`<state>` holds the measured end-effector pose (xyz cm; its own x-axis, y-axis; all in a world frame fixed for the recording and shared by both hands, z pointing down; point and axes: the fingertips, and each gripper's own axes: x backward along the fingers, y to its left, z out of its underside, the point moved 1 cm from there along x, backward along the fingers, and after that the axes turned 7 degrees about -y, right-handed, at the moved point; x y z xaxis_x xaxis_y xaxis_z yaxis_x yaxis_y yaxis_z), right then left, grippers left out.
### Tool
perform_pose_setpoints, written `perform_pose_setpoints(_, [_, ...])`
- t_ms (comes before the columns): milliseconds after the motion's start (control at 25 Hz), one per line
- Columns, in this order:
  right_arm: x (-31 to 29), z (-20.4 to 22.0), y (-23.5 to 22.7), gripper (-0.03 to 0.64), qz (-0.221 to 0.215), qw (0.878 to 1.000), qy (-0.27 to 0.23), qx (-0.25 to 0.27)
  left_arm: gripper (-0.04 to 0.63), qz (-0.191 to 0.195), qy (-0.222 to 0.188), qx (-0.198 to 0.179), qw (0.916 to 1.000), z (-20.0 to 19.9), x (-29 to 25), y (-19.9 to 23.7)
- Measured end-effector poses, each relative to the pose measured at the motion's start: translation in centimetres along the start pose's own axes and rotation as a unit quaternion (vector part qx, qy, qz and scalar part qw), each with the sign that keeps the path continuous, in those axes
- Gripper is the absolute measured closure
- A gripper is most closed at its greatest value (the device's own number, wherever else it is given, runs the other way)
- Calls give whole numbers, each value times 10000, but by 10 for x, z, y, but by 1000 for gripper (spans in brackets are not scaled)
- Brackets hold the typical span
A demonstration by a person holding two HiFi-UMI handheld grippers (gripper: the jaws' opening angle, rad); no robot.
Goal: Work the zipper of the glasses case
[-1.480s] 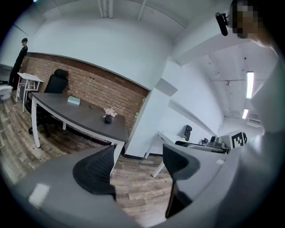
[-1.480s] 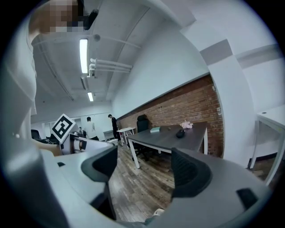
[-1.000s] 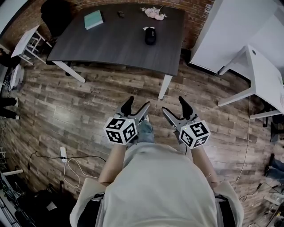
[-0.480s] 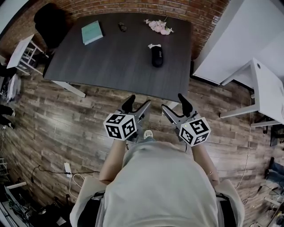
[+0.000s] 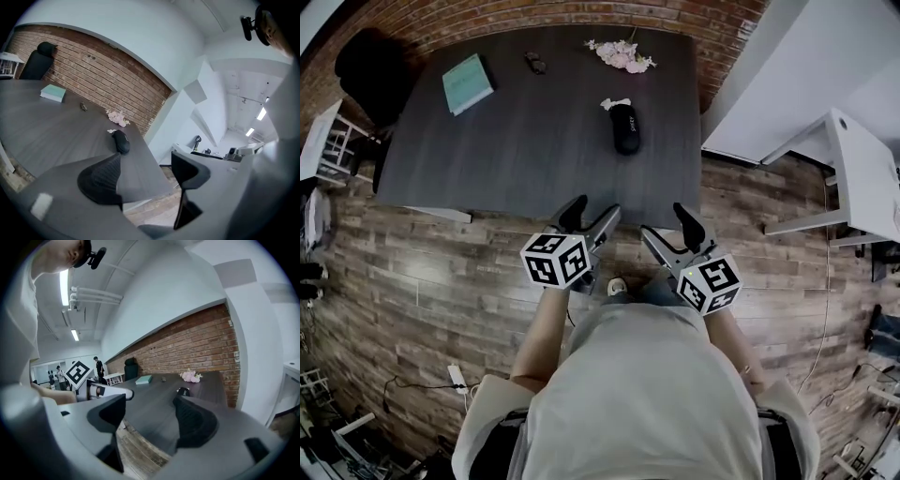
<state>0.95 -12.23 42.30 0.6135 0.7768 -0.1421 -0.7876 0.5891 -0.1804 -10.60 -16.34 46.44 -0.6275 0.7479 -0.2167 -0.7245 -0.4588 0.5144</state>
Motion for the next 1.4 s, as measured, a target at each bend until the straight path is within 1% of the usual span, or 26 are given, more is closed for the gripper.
perform_pose_setpoints(80, [-3, 1, -8, 305, 76, 10000, 9, -40, 267, 20, 80, 2, 10000, -1, -14, 5])
perform_pose_setpoints(240, [-15, 3, -25, 306, 68, 9999, 57, -78, 267, -12, 152, 1, 9999, -7, -47, 17])
perform_pose_setpoints(480, [-42, 5, -52, 305, -205, 9997, 127, -69, 267, -143, 220, 195, 9995, -15, -101, 40])
perform_pose_setpoints(560, [-51, 2, -66, 305, -284, 9995, 88, -125, 266, -230, 274, 313, 9989, -17, -120, 51])
perform_pose_setpoints(760, [-76, 3, -100, 305, -366, 9990, 214, -163, 265, -463, 467, 839, 9943, -16, -165, 83])
perform_pose_setpoints(880, [-86, 1, -115, 306, -486, 9981, 320, -187, 261, -509, 593, 983, 9921, -16, -189, 94])
perform_pose_setpoints(1120, [-103, 7, -140, 308, -644, 9964, 477, -281, 256, -637, 807, 1060, 9890, -9, -235, 116])
perform_pose_setpoints(1280, [-112, 9, -147, 308, -777, 9948, 523, -395, 256, -801, 1042, 1118, 9850, 4, -253, 131])
perform_pose_setpoints(1400, [-115, 9, -154, 308, -829, 9941, 554, -428, 256, -932, 1189, 1003, 9834, 11, -260, 135])
